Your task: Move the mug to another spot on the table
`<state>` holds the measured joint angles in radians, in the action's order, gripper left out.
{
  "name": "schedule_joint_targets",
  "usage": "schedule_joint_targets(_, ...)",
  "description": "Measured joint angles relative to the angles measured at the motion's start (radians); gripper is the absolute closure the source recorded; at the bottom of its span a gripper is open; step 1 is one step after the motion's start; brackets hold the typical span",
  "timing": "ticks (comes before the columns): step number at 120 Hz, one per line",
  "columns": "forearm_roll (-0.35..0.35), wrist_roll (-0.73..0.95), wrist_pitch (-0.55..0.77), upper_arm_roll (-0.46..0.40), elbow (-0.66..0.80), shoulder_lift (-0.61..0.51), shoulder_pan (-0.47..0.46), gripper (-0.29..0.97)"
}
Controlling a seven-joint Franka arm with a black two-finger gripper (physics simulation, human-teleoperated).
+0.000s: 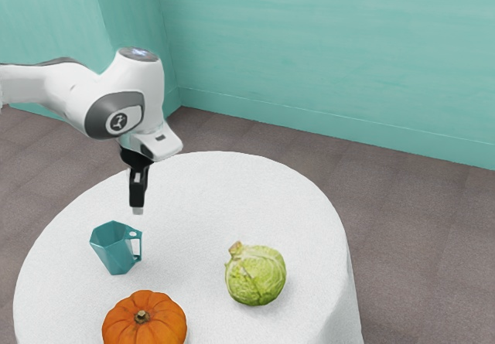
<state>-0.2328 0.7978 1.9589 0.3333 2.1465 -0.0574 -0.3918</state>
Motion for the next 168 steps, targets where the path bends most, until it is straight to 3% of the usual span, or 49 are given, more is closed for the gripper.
schedule_joint_targets(50,-0.02,0.074,0.188,0.019,0.114,0.068,0.015,0.0)
schedule_joint_targets(100,0.029,0.079,0.247,0.021,0.127,0.139,0.01,0.0)
schedule_joint_targets(168,0.03,0.074,0.288,0.03,0.123,0.22,0.059,0.0)
